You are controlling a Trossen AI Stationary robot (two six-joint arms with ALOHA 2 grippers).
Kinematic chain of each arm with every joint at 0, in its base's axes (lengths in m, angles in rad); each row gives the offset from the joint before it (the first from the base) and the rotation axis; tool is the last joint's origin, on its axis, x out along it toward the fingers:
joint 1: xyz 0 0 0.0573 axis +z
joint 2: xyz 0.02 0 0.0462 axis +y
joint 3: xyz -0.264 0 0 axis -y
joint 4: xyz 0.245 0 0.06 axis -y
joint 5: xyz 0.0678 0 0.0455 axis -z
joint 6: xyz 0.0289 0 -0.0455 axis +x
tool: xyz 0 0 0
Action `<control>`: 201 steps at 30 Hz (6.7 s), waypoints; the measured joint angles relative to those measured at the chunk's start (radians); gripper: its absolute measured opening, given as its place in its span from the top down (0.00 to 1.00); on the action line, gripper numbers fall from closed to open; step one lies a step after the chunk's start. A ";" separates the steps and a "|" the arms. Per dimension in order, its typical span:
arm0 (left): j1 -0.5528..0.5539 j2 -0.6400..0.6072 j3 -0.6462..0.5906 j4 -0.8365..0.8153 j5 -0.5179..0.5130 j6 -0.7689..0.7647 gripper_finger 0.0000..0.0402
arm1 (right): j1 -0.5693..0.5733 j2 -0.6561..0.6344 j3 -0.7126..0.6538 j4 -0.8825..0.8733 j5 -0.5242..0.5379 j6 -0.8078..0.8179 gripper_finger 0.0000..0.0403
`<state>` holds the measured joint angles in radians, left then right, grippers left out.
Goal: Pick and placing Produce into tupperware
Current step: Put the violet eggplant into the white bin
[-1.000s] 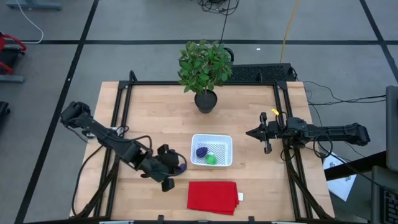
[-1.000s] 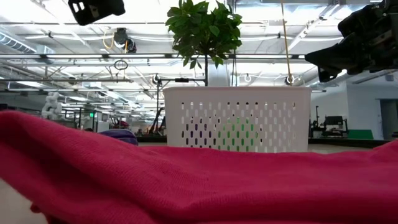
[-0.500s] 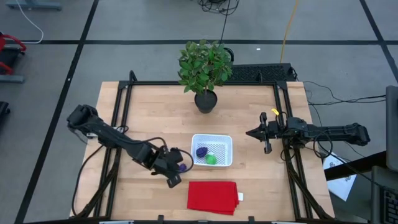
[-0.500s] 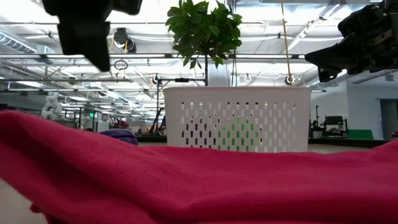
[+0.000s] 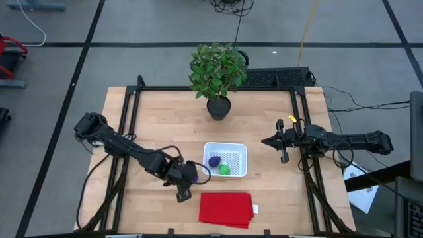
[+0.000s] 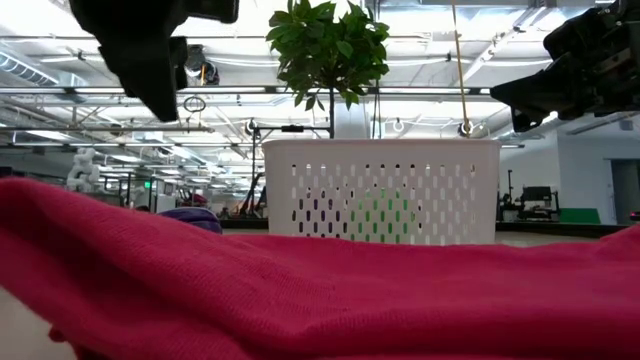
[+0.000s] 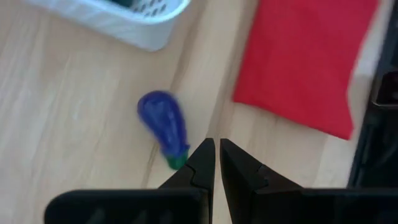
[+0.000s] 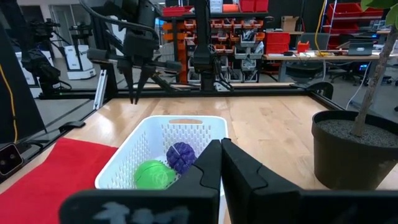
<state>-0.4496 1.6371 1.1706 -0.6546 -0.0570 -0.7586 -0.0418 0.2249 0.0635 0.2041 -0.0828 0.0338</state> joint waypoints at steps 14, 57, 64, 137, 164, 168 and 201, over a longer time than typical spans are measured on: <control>0.019 0.011 0.000 0.070 0.032 0.038 0.93 | 0.000 0.000 0.000 -0.014 0.000 0.000 1.00; 0.101 0.141 -0.002 -0.045 0.021 0.074 0.06 | 0.000 0.035 0.000 -0.029 0.003 0.005 1.00; 0.109 0.180 -0.003 -0.046 0.028 0.099 0.06 | 0.000 0.035 0.000 -0.029 0.004 0.006 1.00; 0.137 0.217 -0.004 -0.094 0.040 0.276 0.73 | -0.001 0.061 0.000 -0.029 0.004 0.000 1.00; 0.093 -0.056 -0.002 -0.183 -0.026 0.366 0.73 | -0.001 0.061 0.000 -0.029 0.004 0.000 1.00; 0.064 -0.078 -0.001 -0.181 -0.039 0.419 0.73 | -0.001 0.061 0.000 -0.029 0.004 -0.001 1.00; 0.077 -0.328 -0.004 -0.187 -0.259 0.688 0.73 | -0.005 0.039 0.000 0.081 0.090 0.032 1.00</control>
<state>-0.3722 1.3087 1.1667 -0.8419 -0.3161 -0.0707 -0.0467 0.2638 0.0635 0.2851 0.0070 0.0659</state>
